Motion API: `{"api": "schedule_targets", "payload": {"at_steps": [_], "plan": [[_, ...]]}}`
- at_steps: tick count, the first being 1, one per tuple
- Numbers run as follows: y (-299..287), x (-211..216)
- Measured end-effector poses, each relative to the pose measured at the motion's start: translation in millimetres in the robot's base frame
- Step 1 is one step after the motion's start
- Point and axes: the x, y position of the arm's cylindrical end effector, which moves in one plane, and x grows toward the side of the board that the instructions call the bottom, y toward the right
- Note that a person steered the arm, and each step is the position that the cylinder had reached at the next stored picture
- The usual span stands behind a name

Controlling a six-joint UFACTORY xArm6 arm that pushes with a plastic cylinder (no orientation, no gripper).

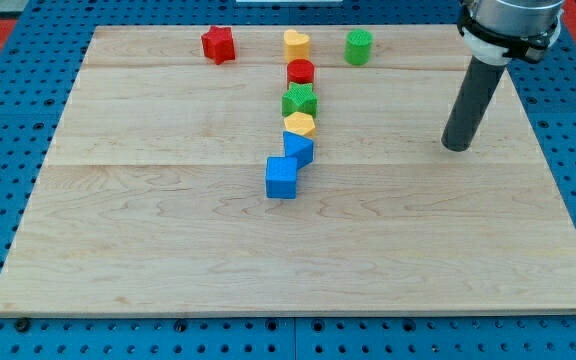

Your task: Place the yellow hexagon left to the green star

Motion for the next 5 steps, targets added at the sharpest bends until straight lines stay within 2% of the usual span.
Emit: {"api": "schedule_targets", "payload": {"at_steps": [1, 2, 4, 5], "plan": [[-27, 4], [-107, 11], [-155, 4], [-197, -25]]}}
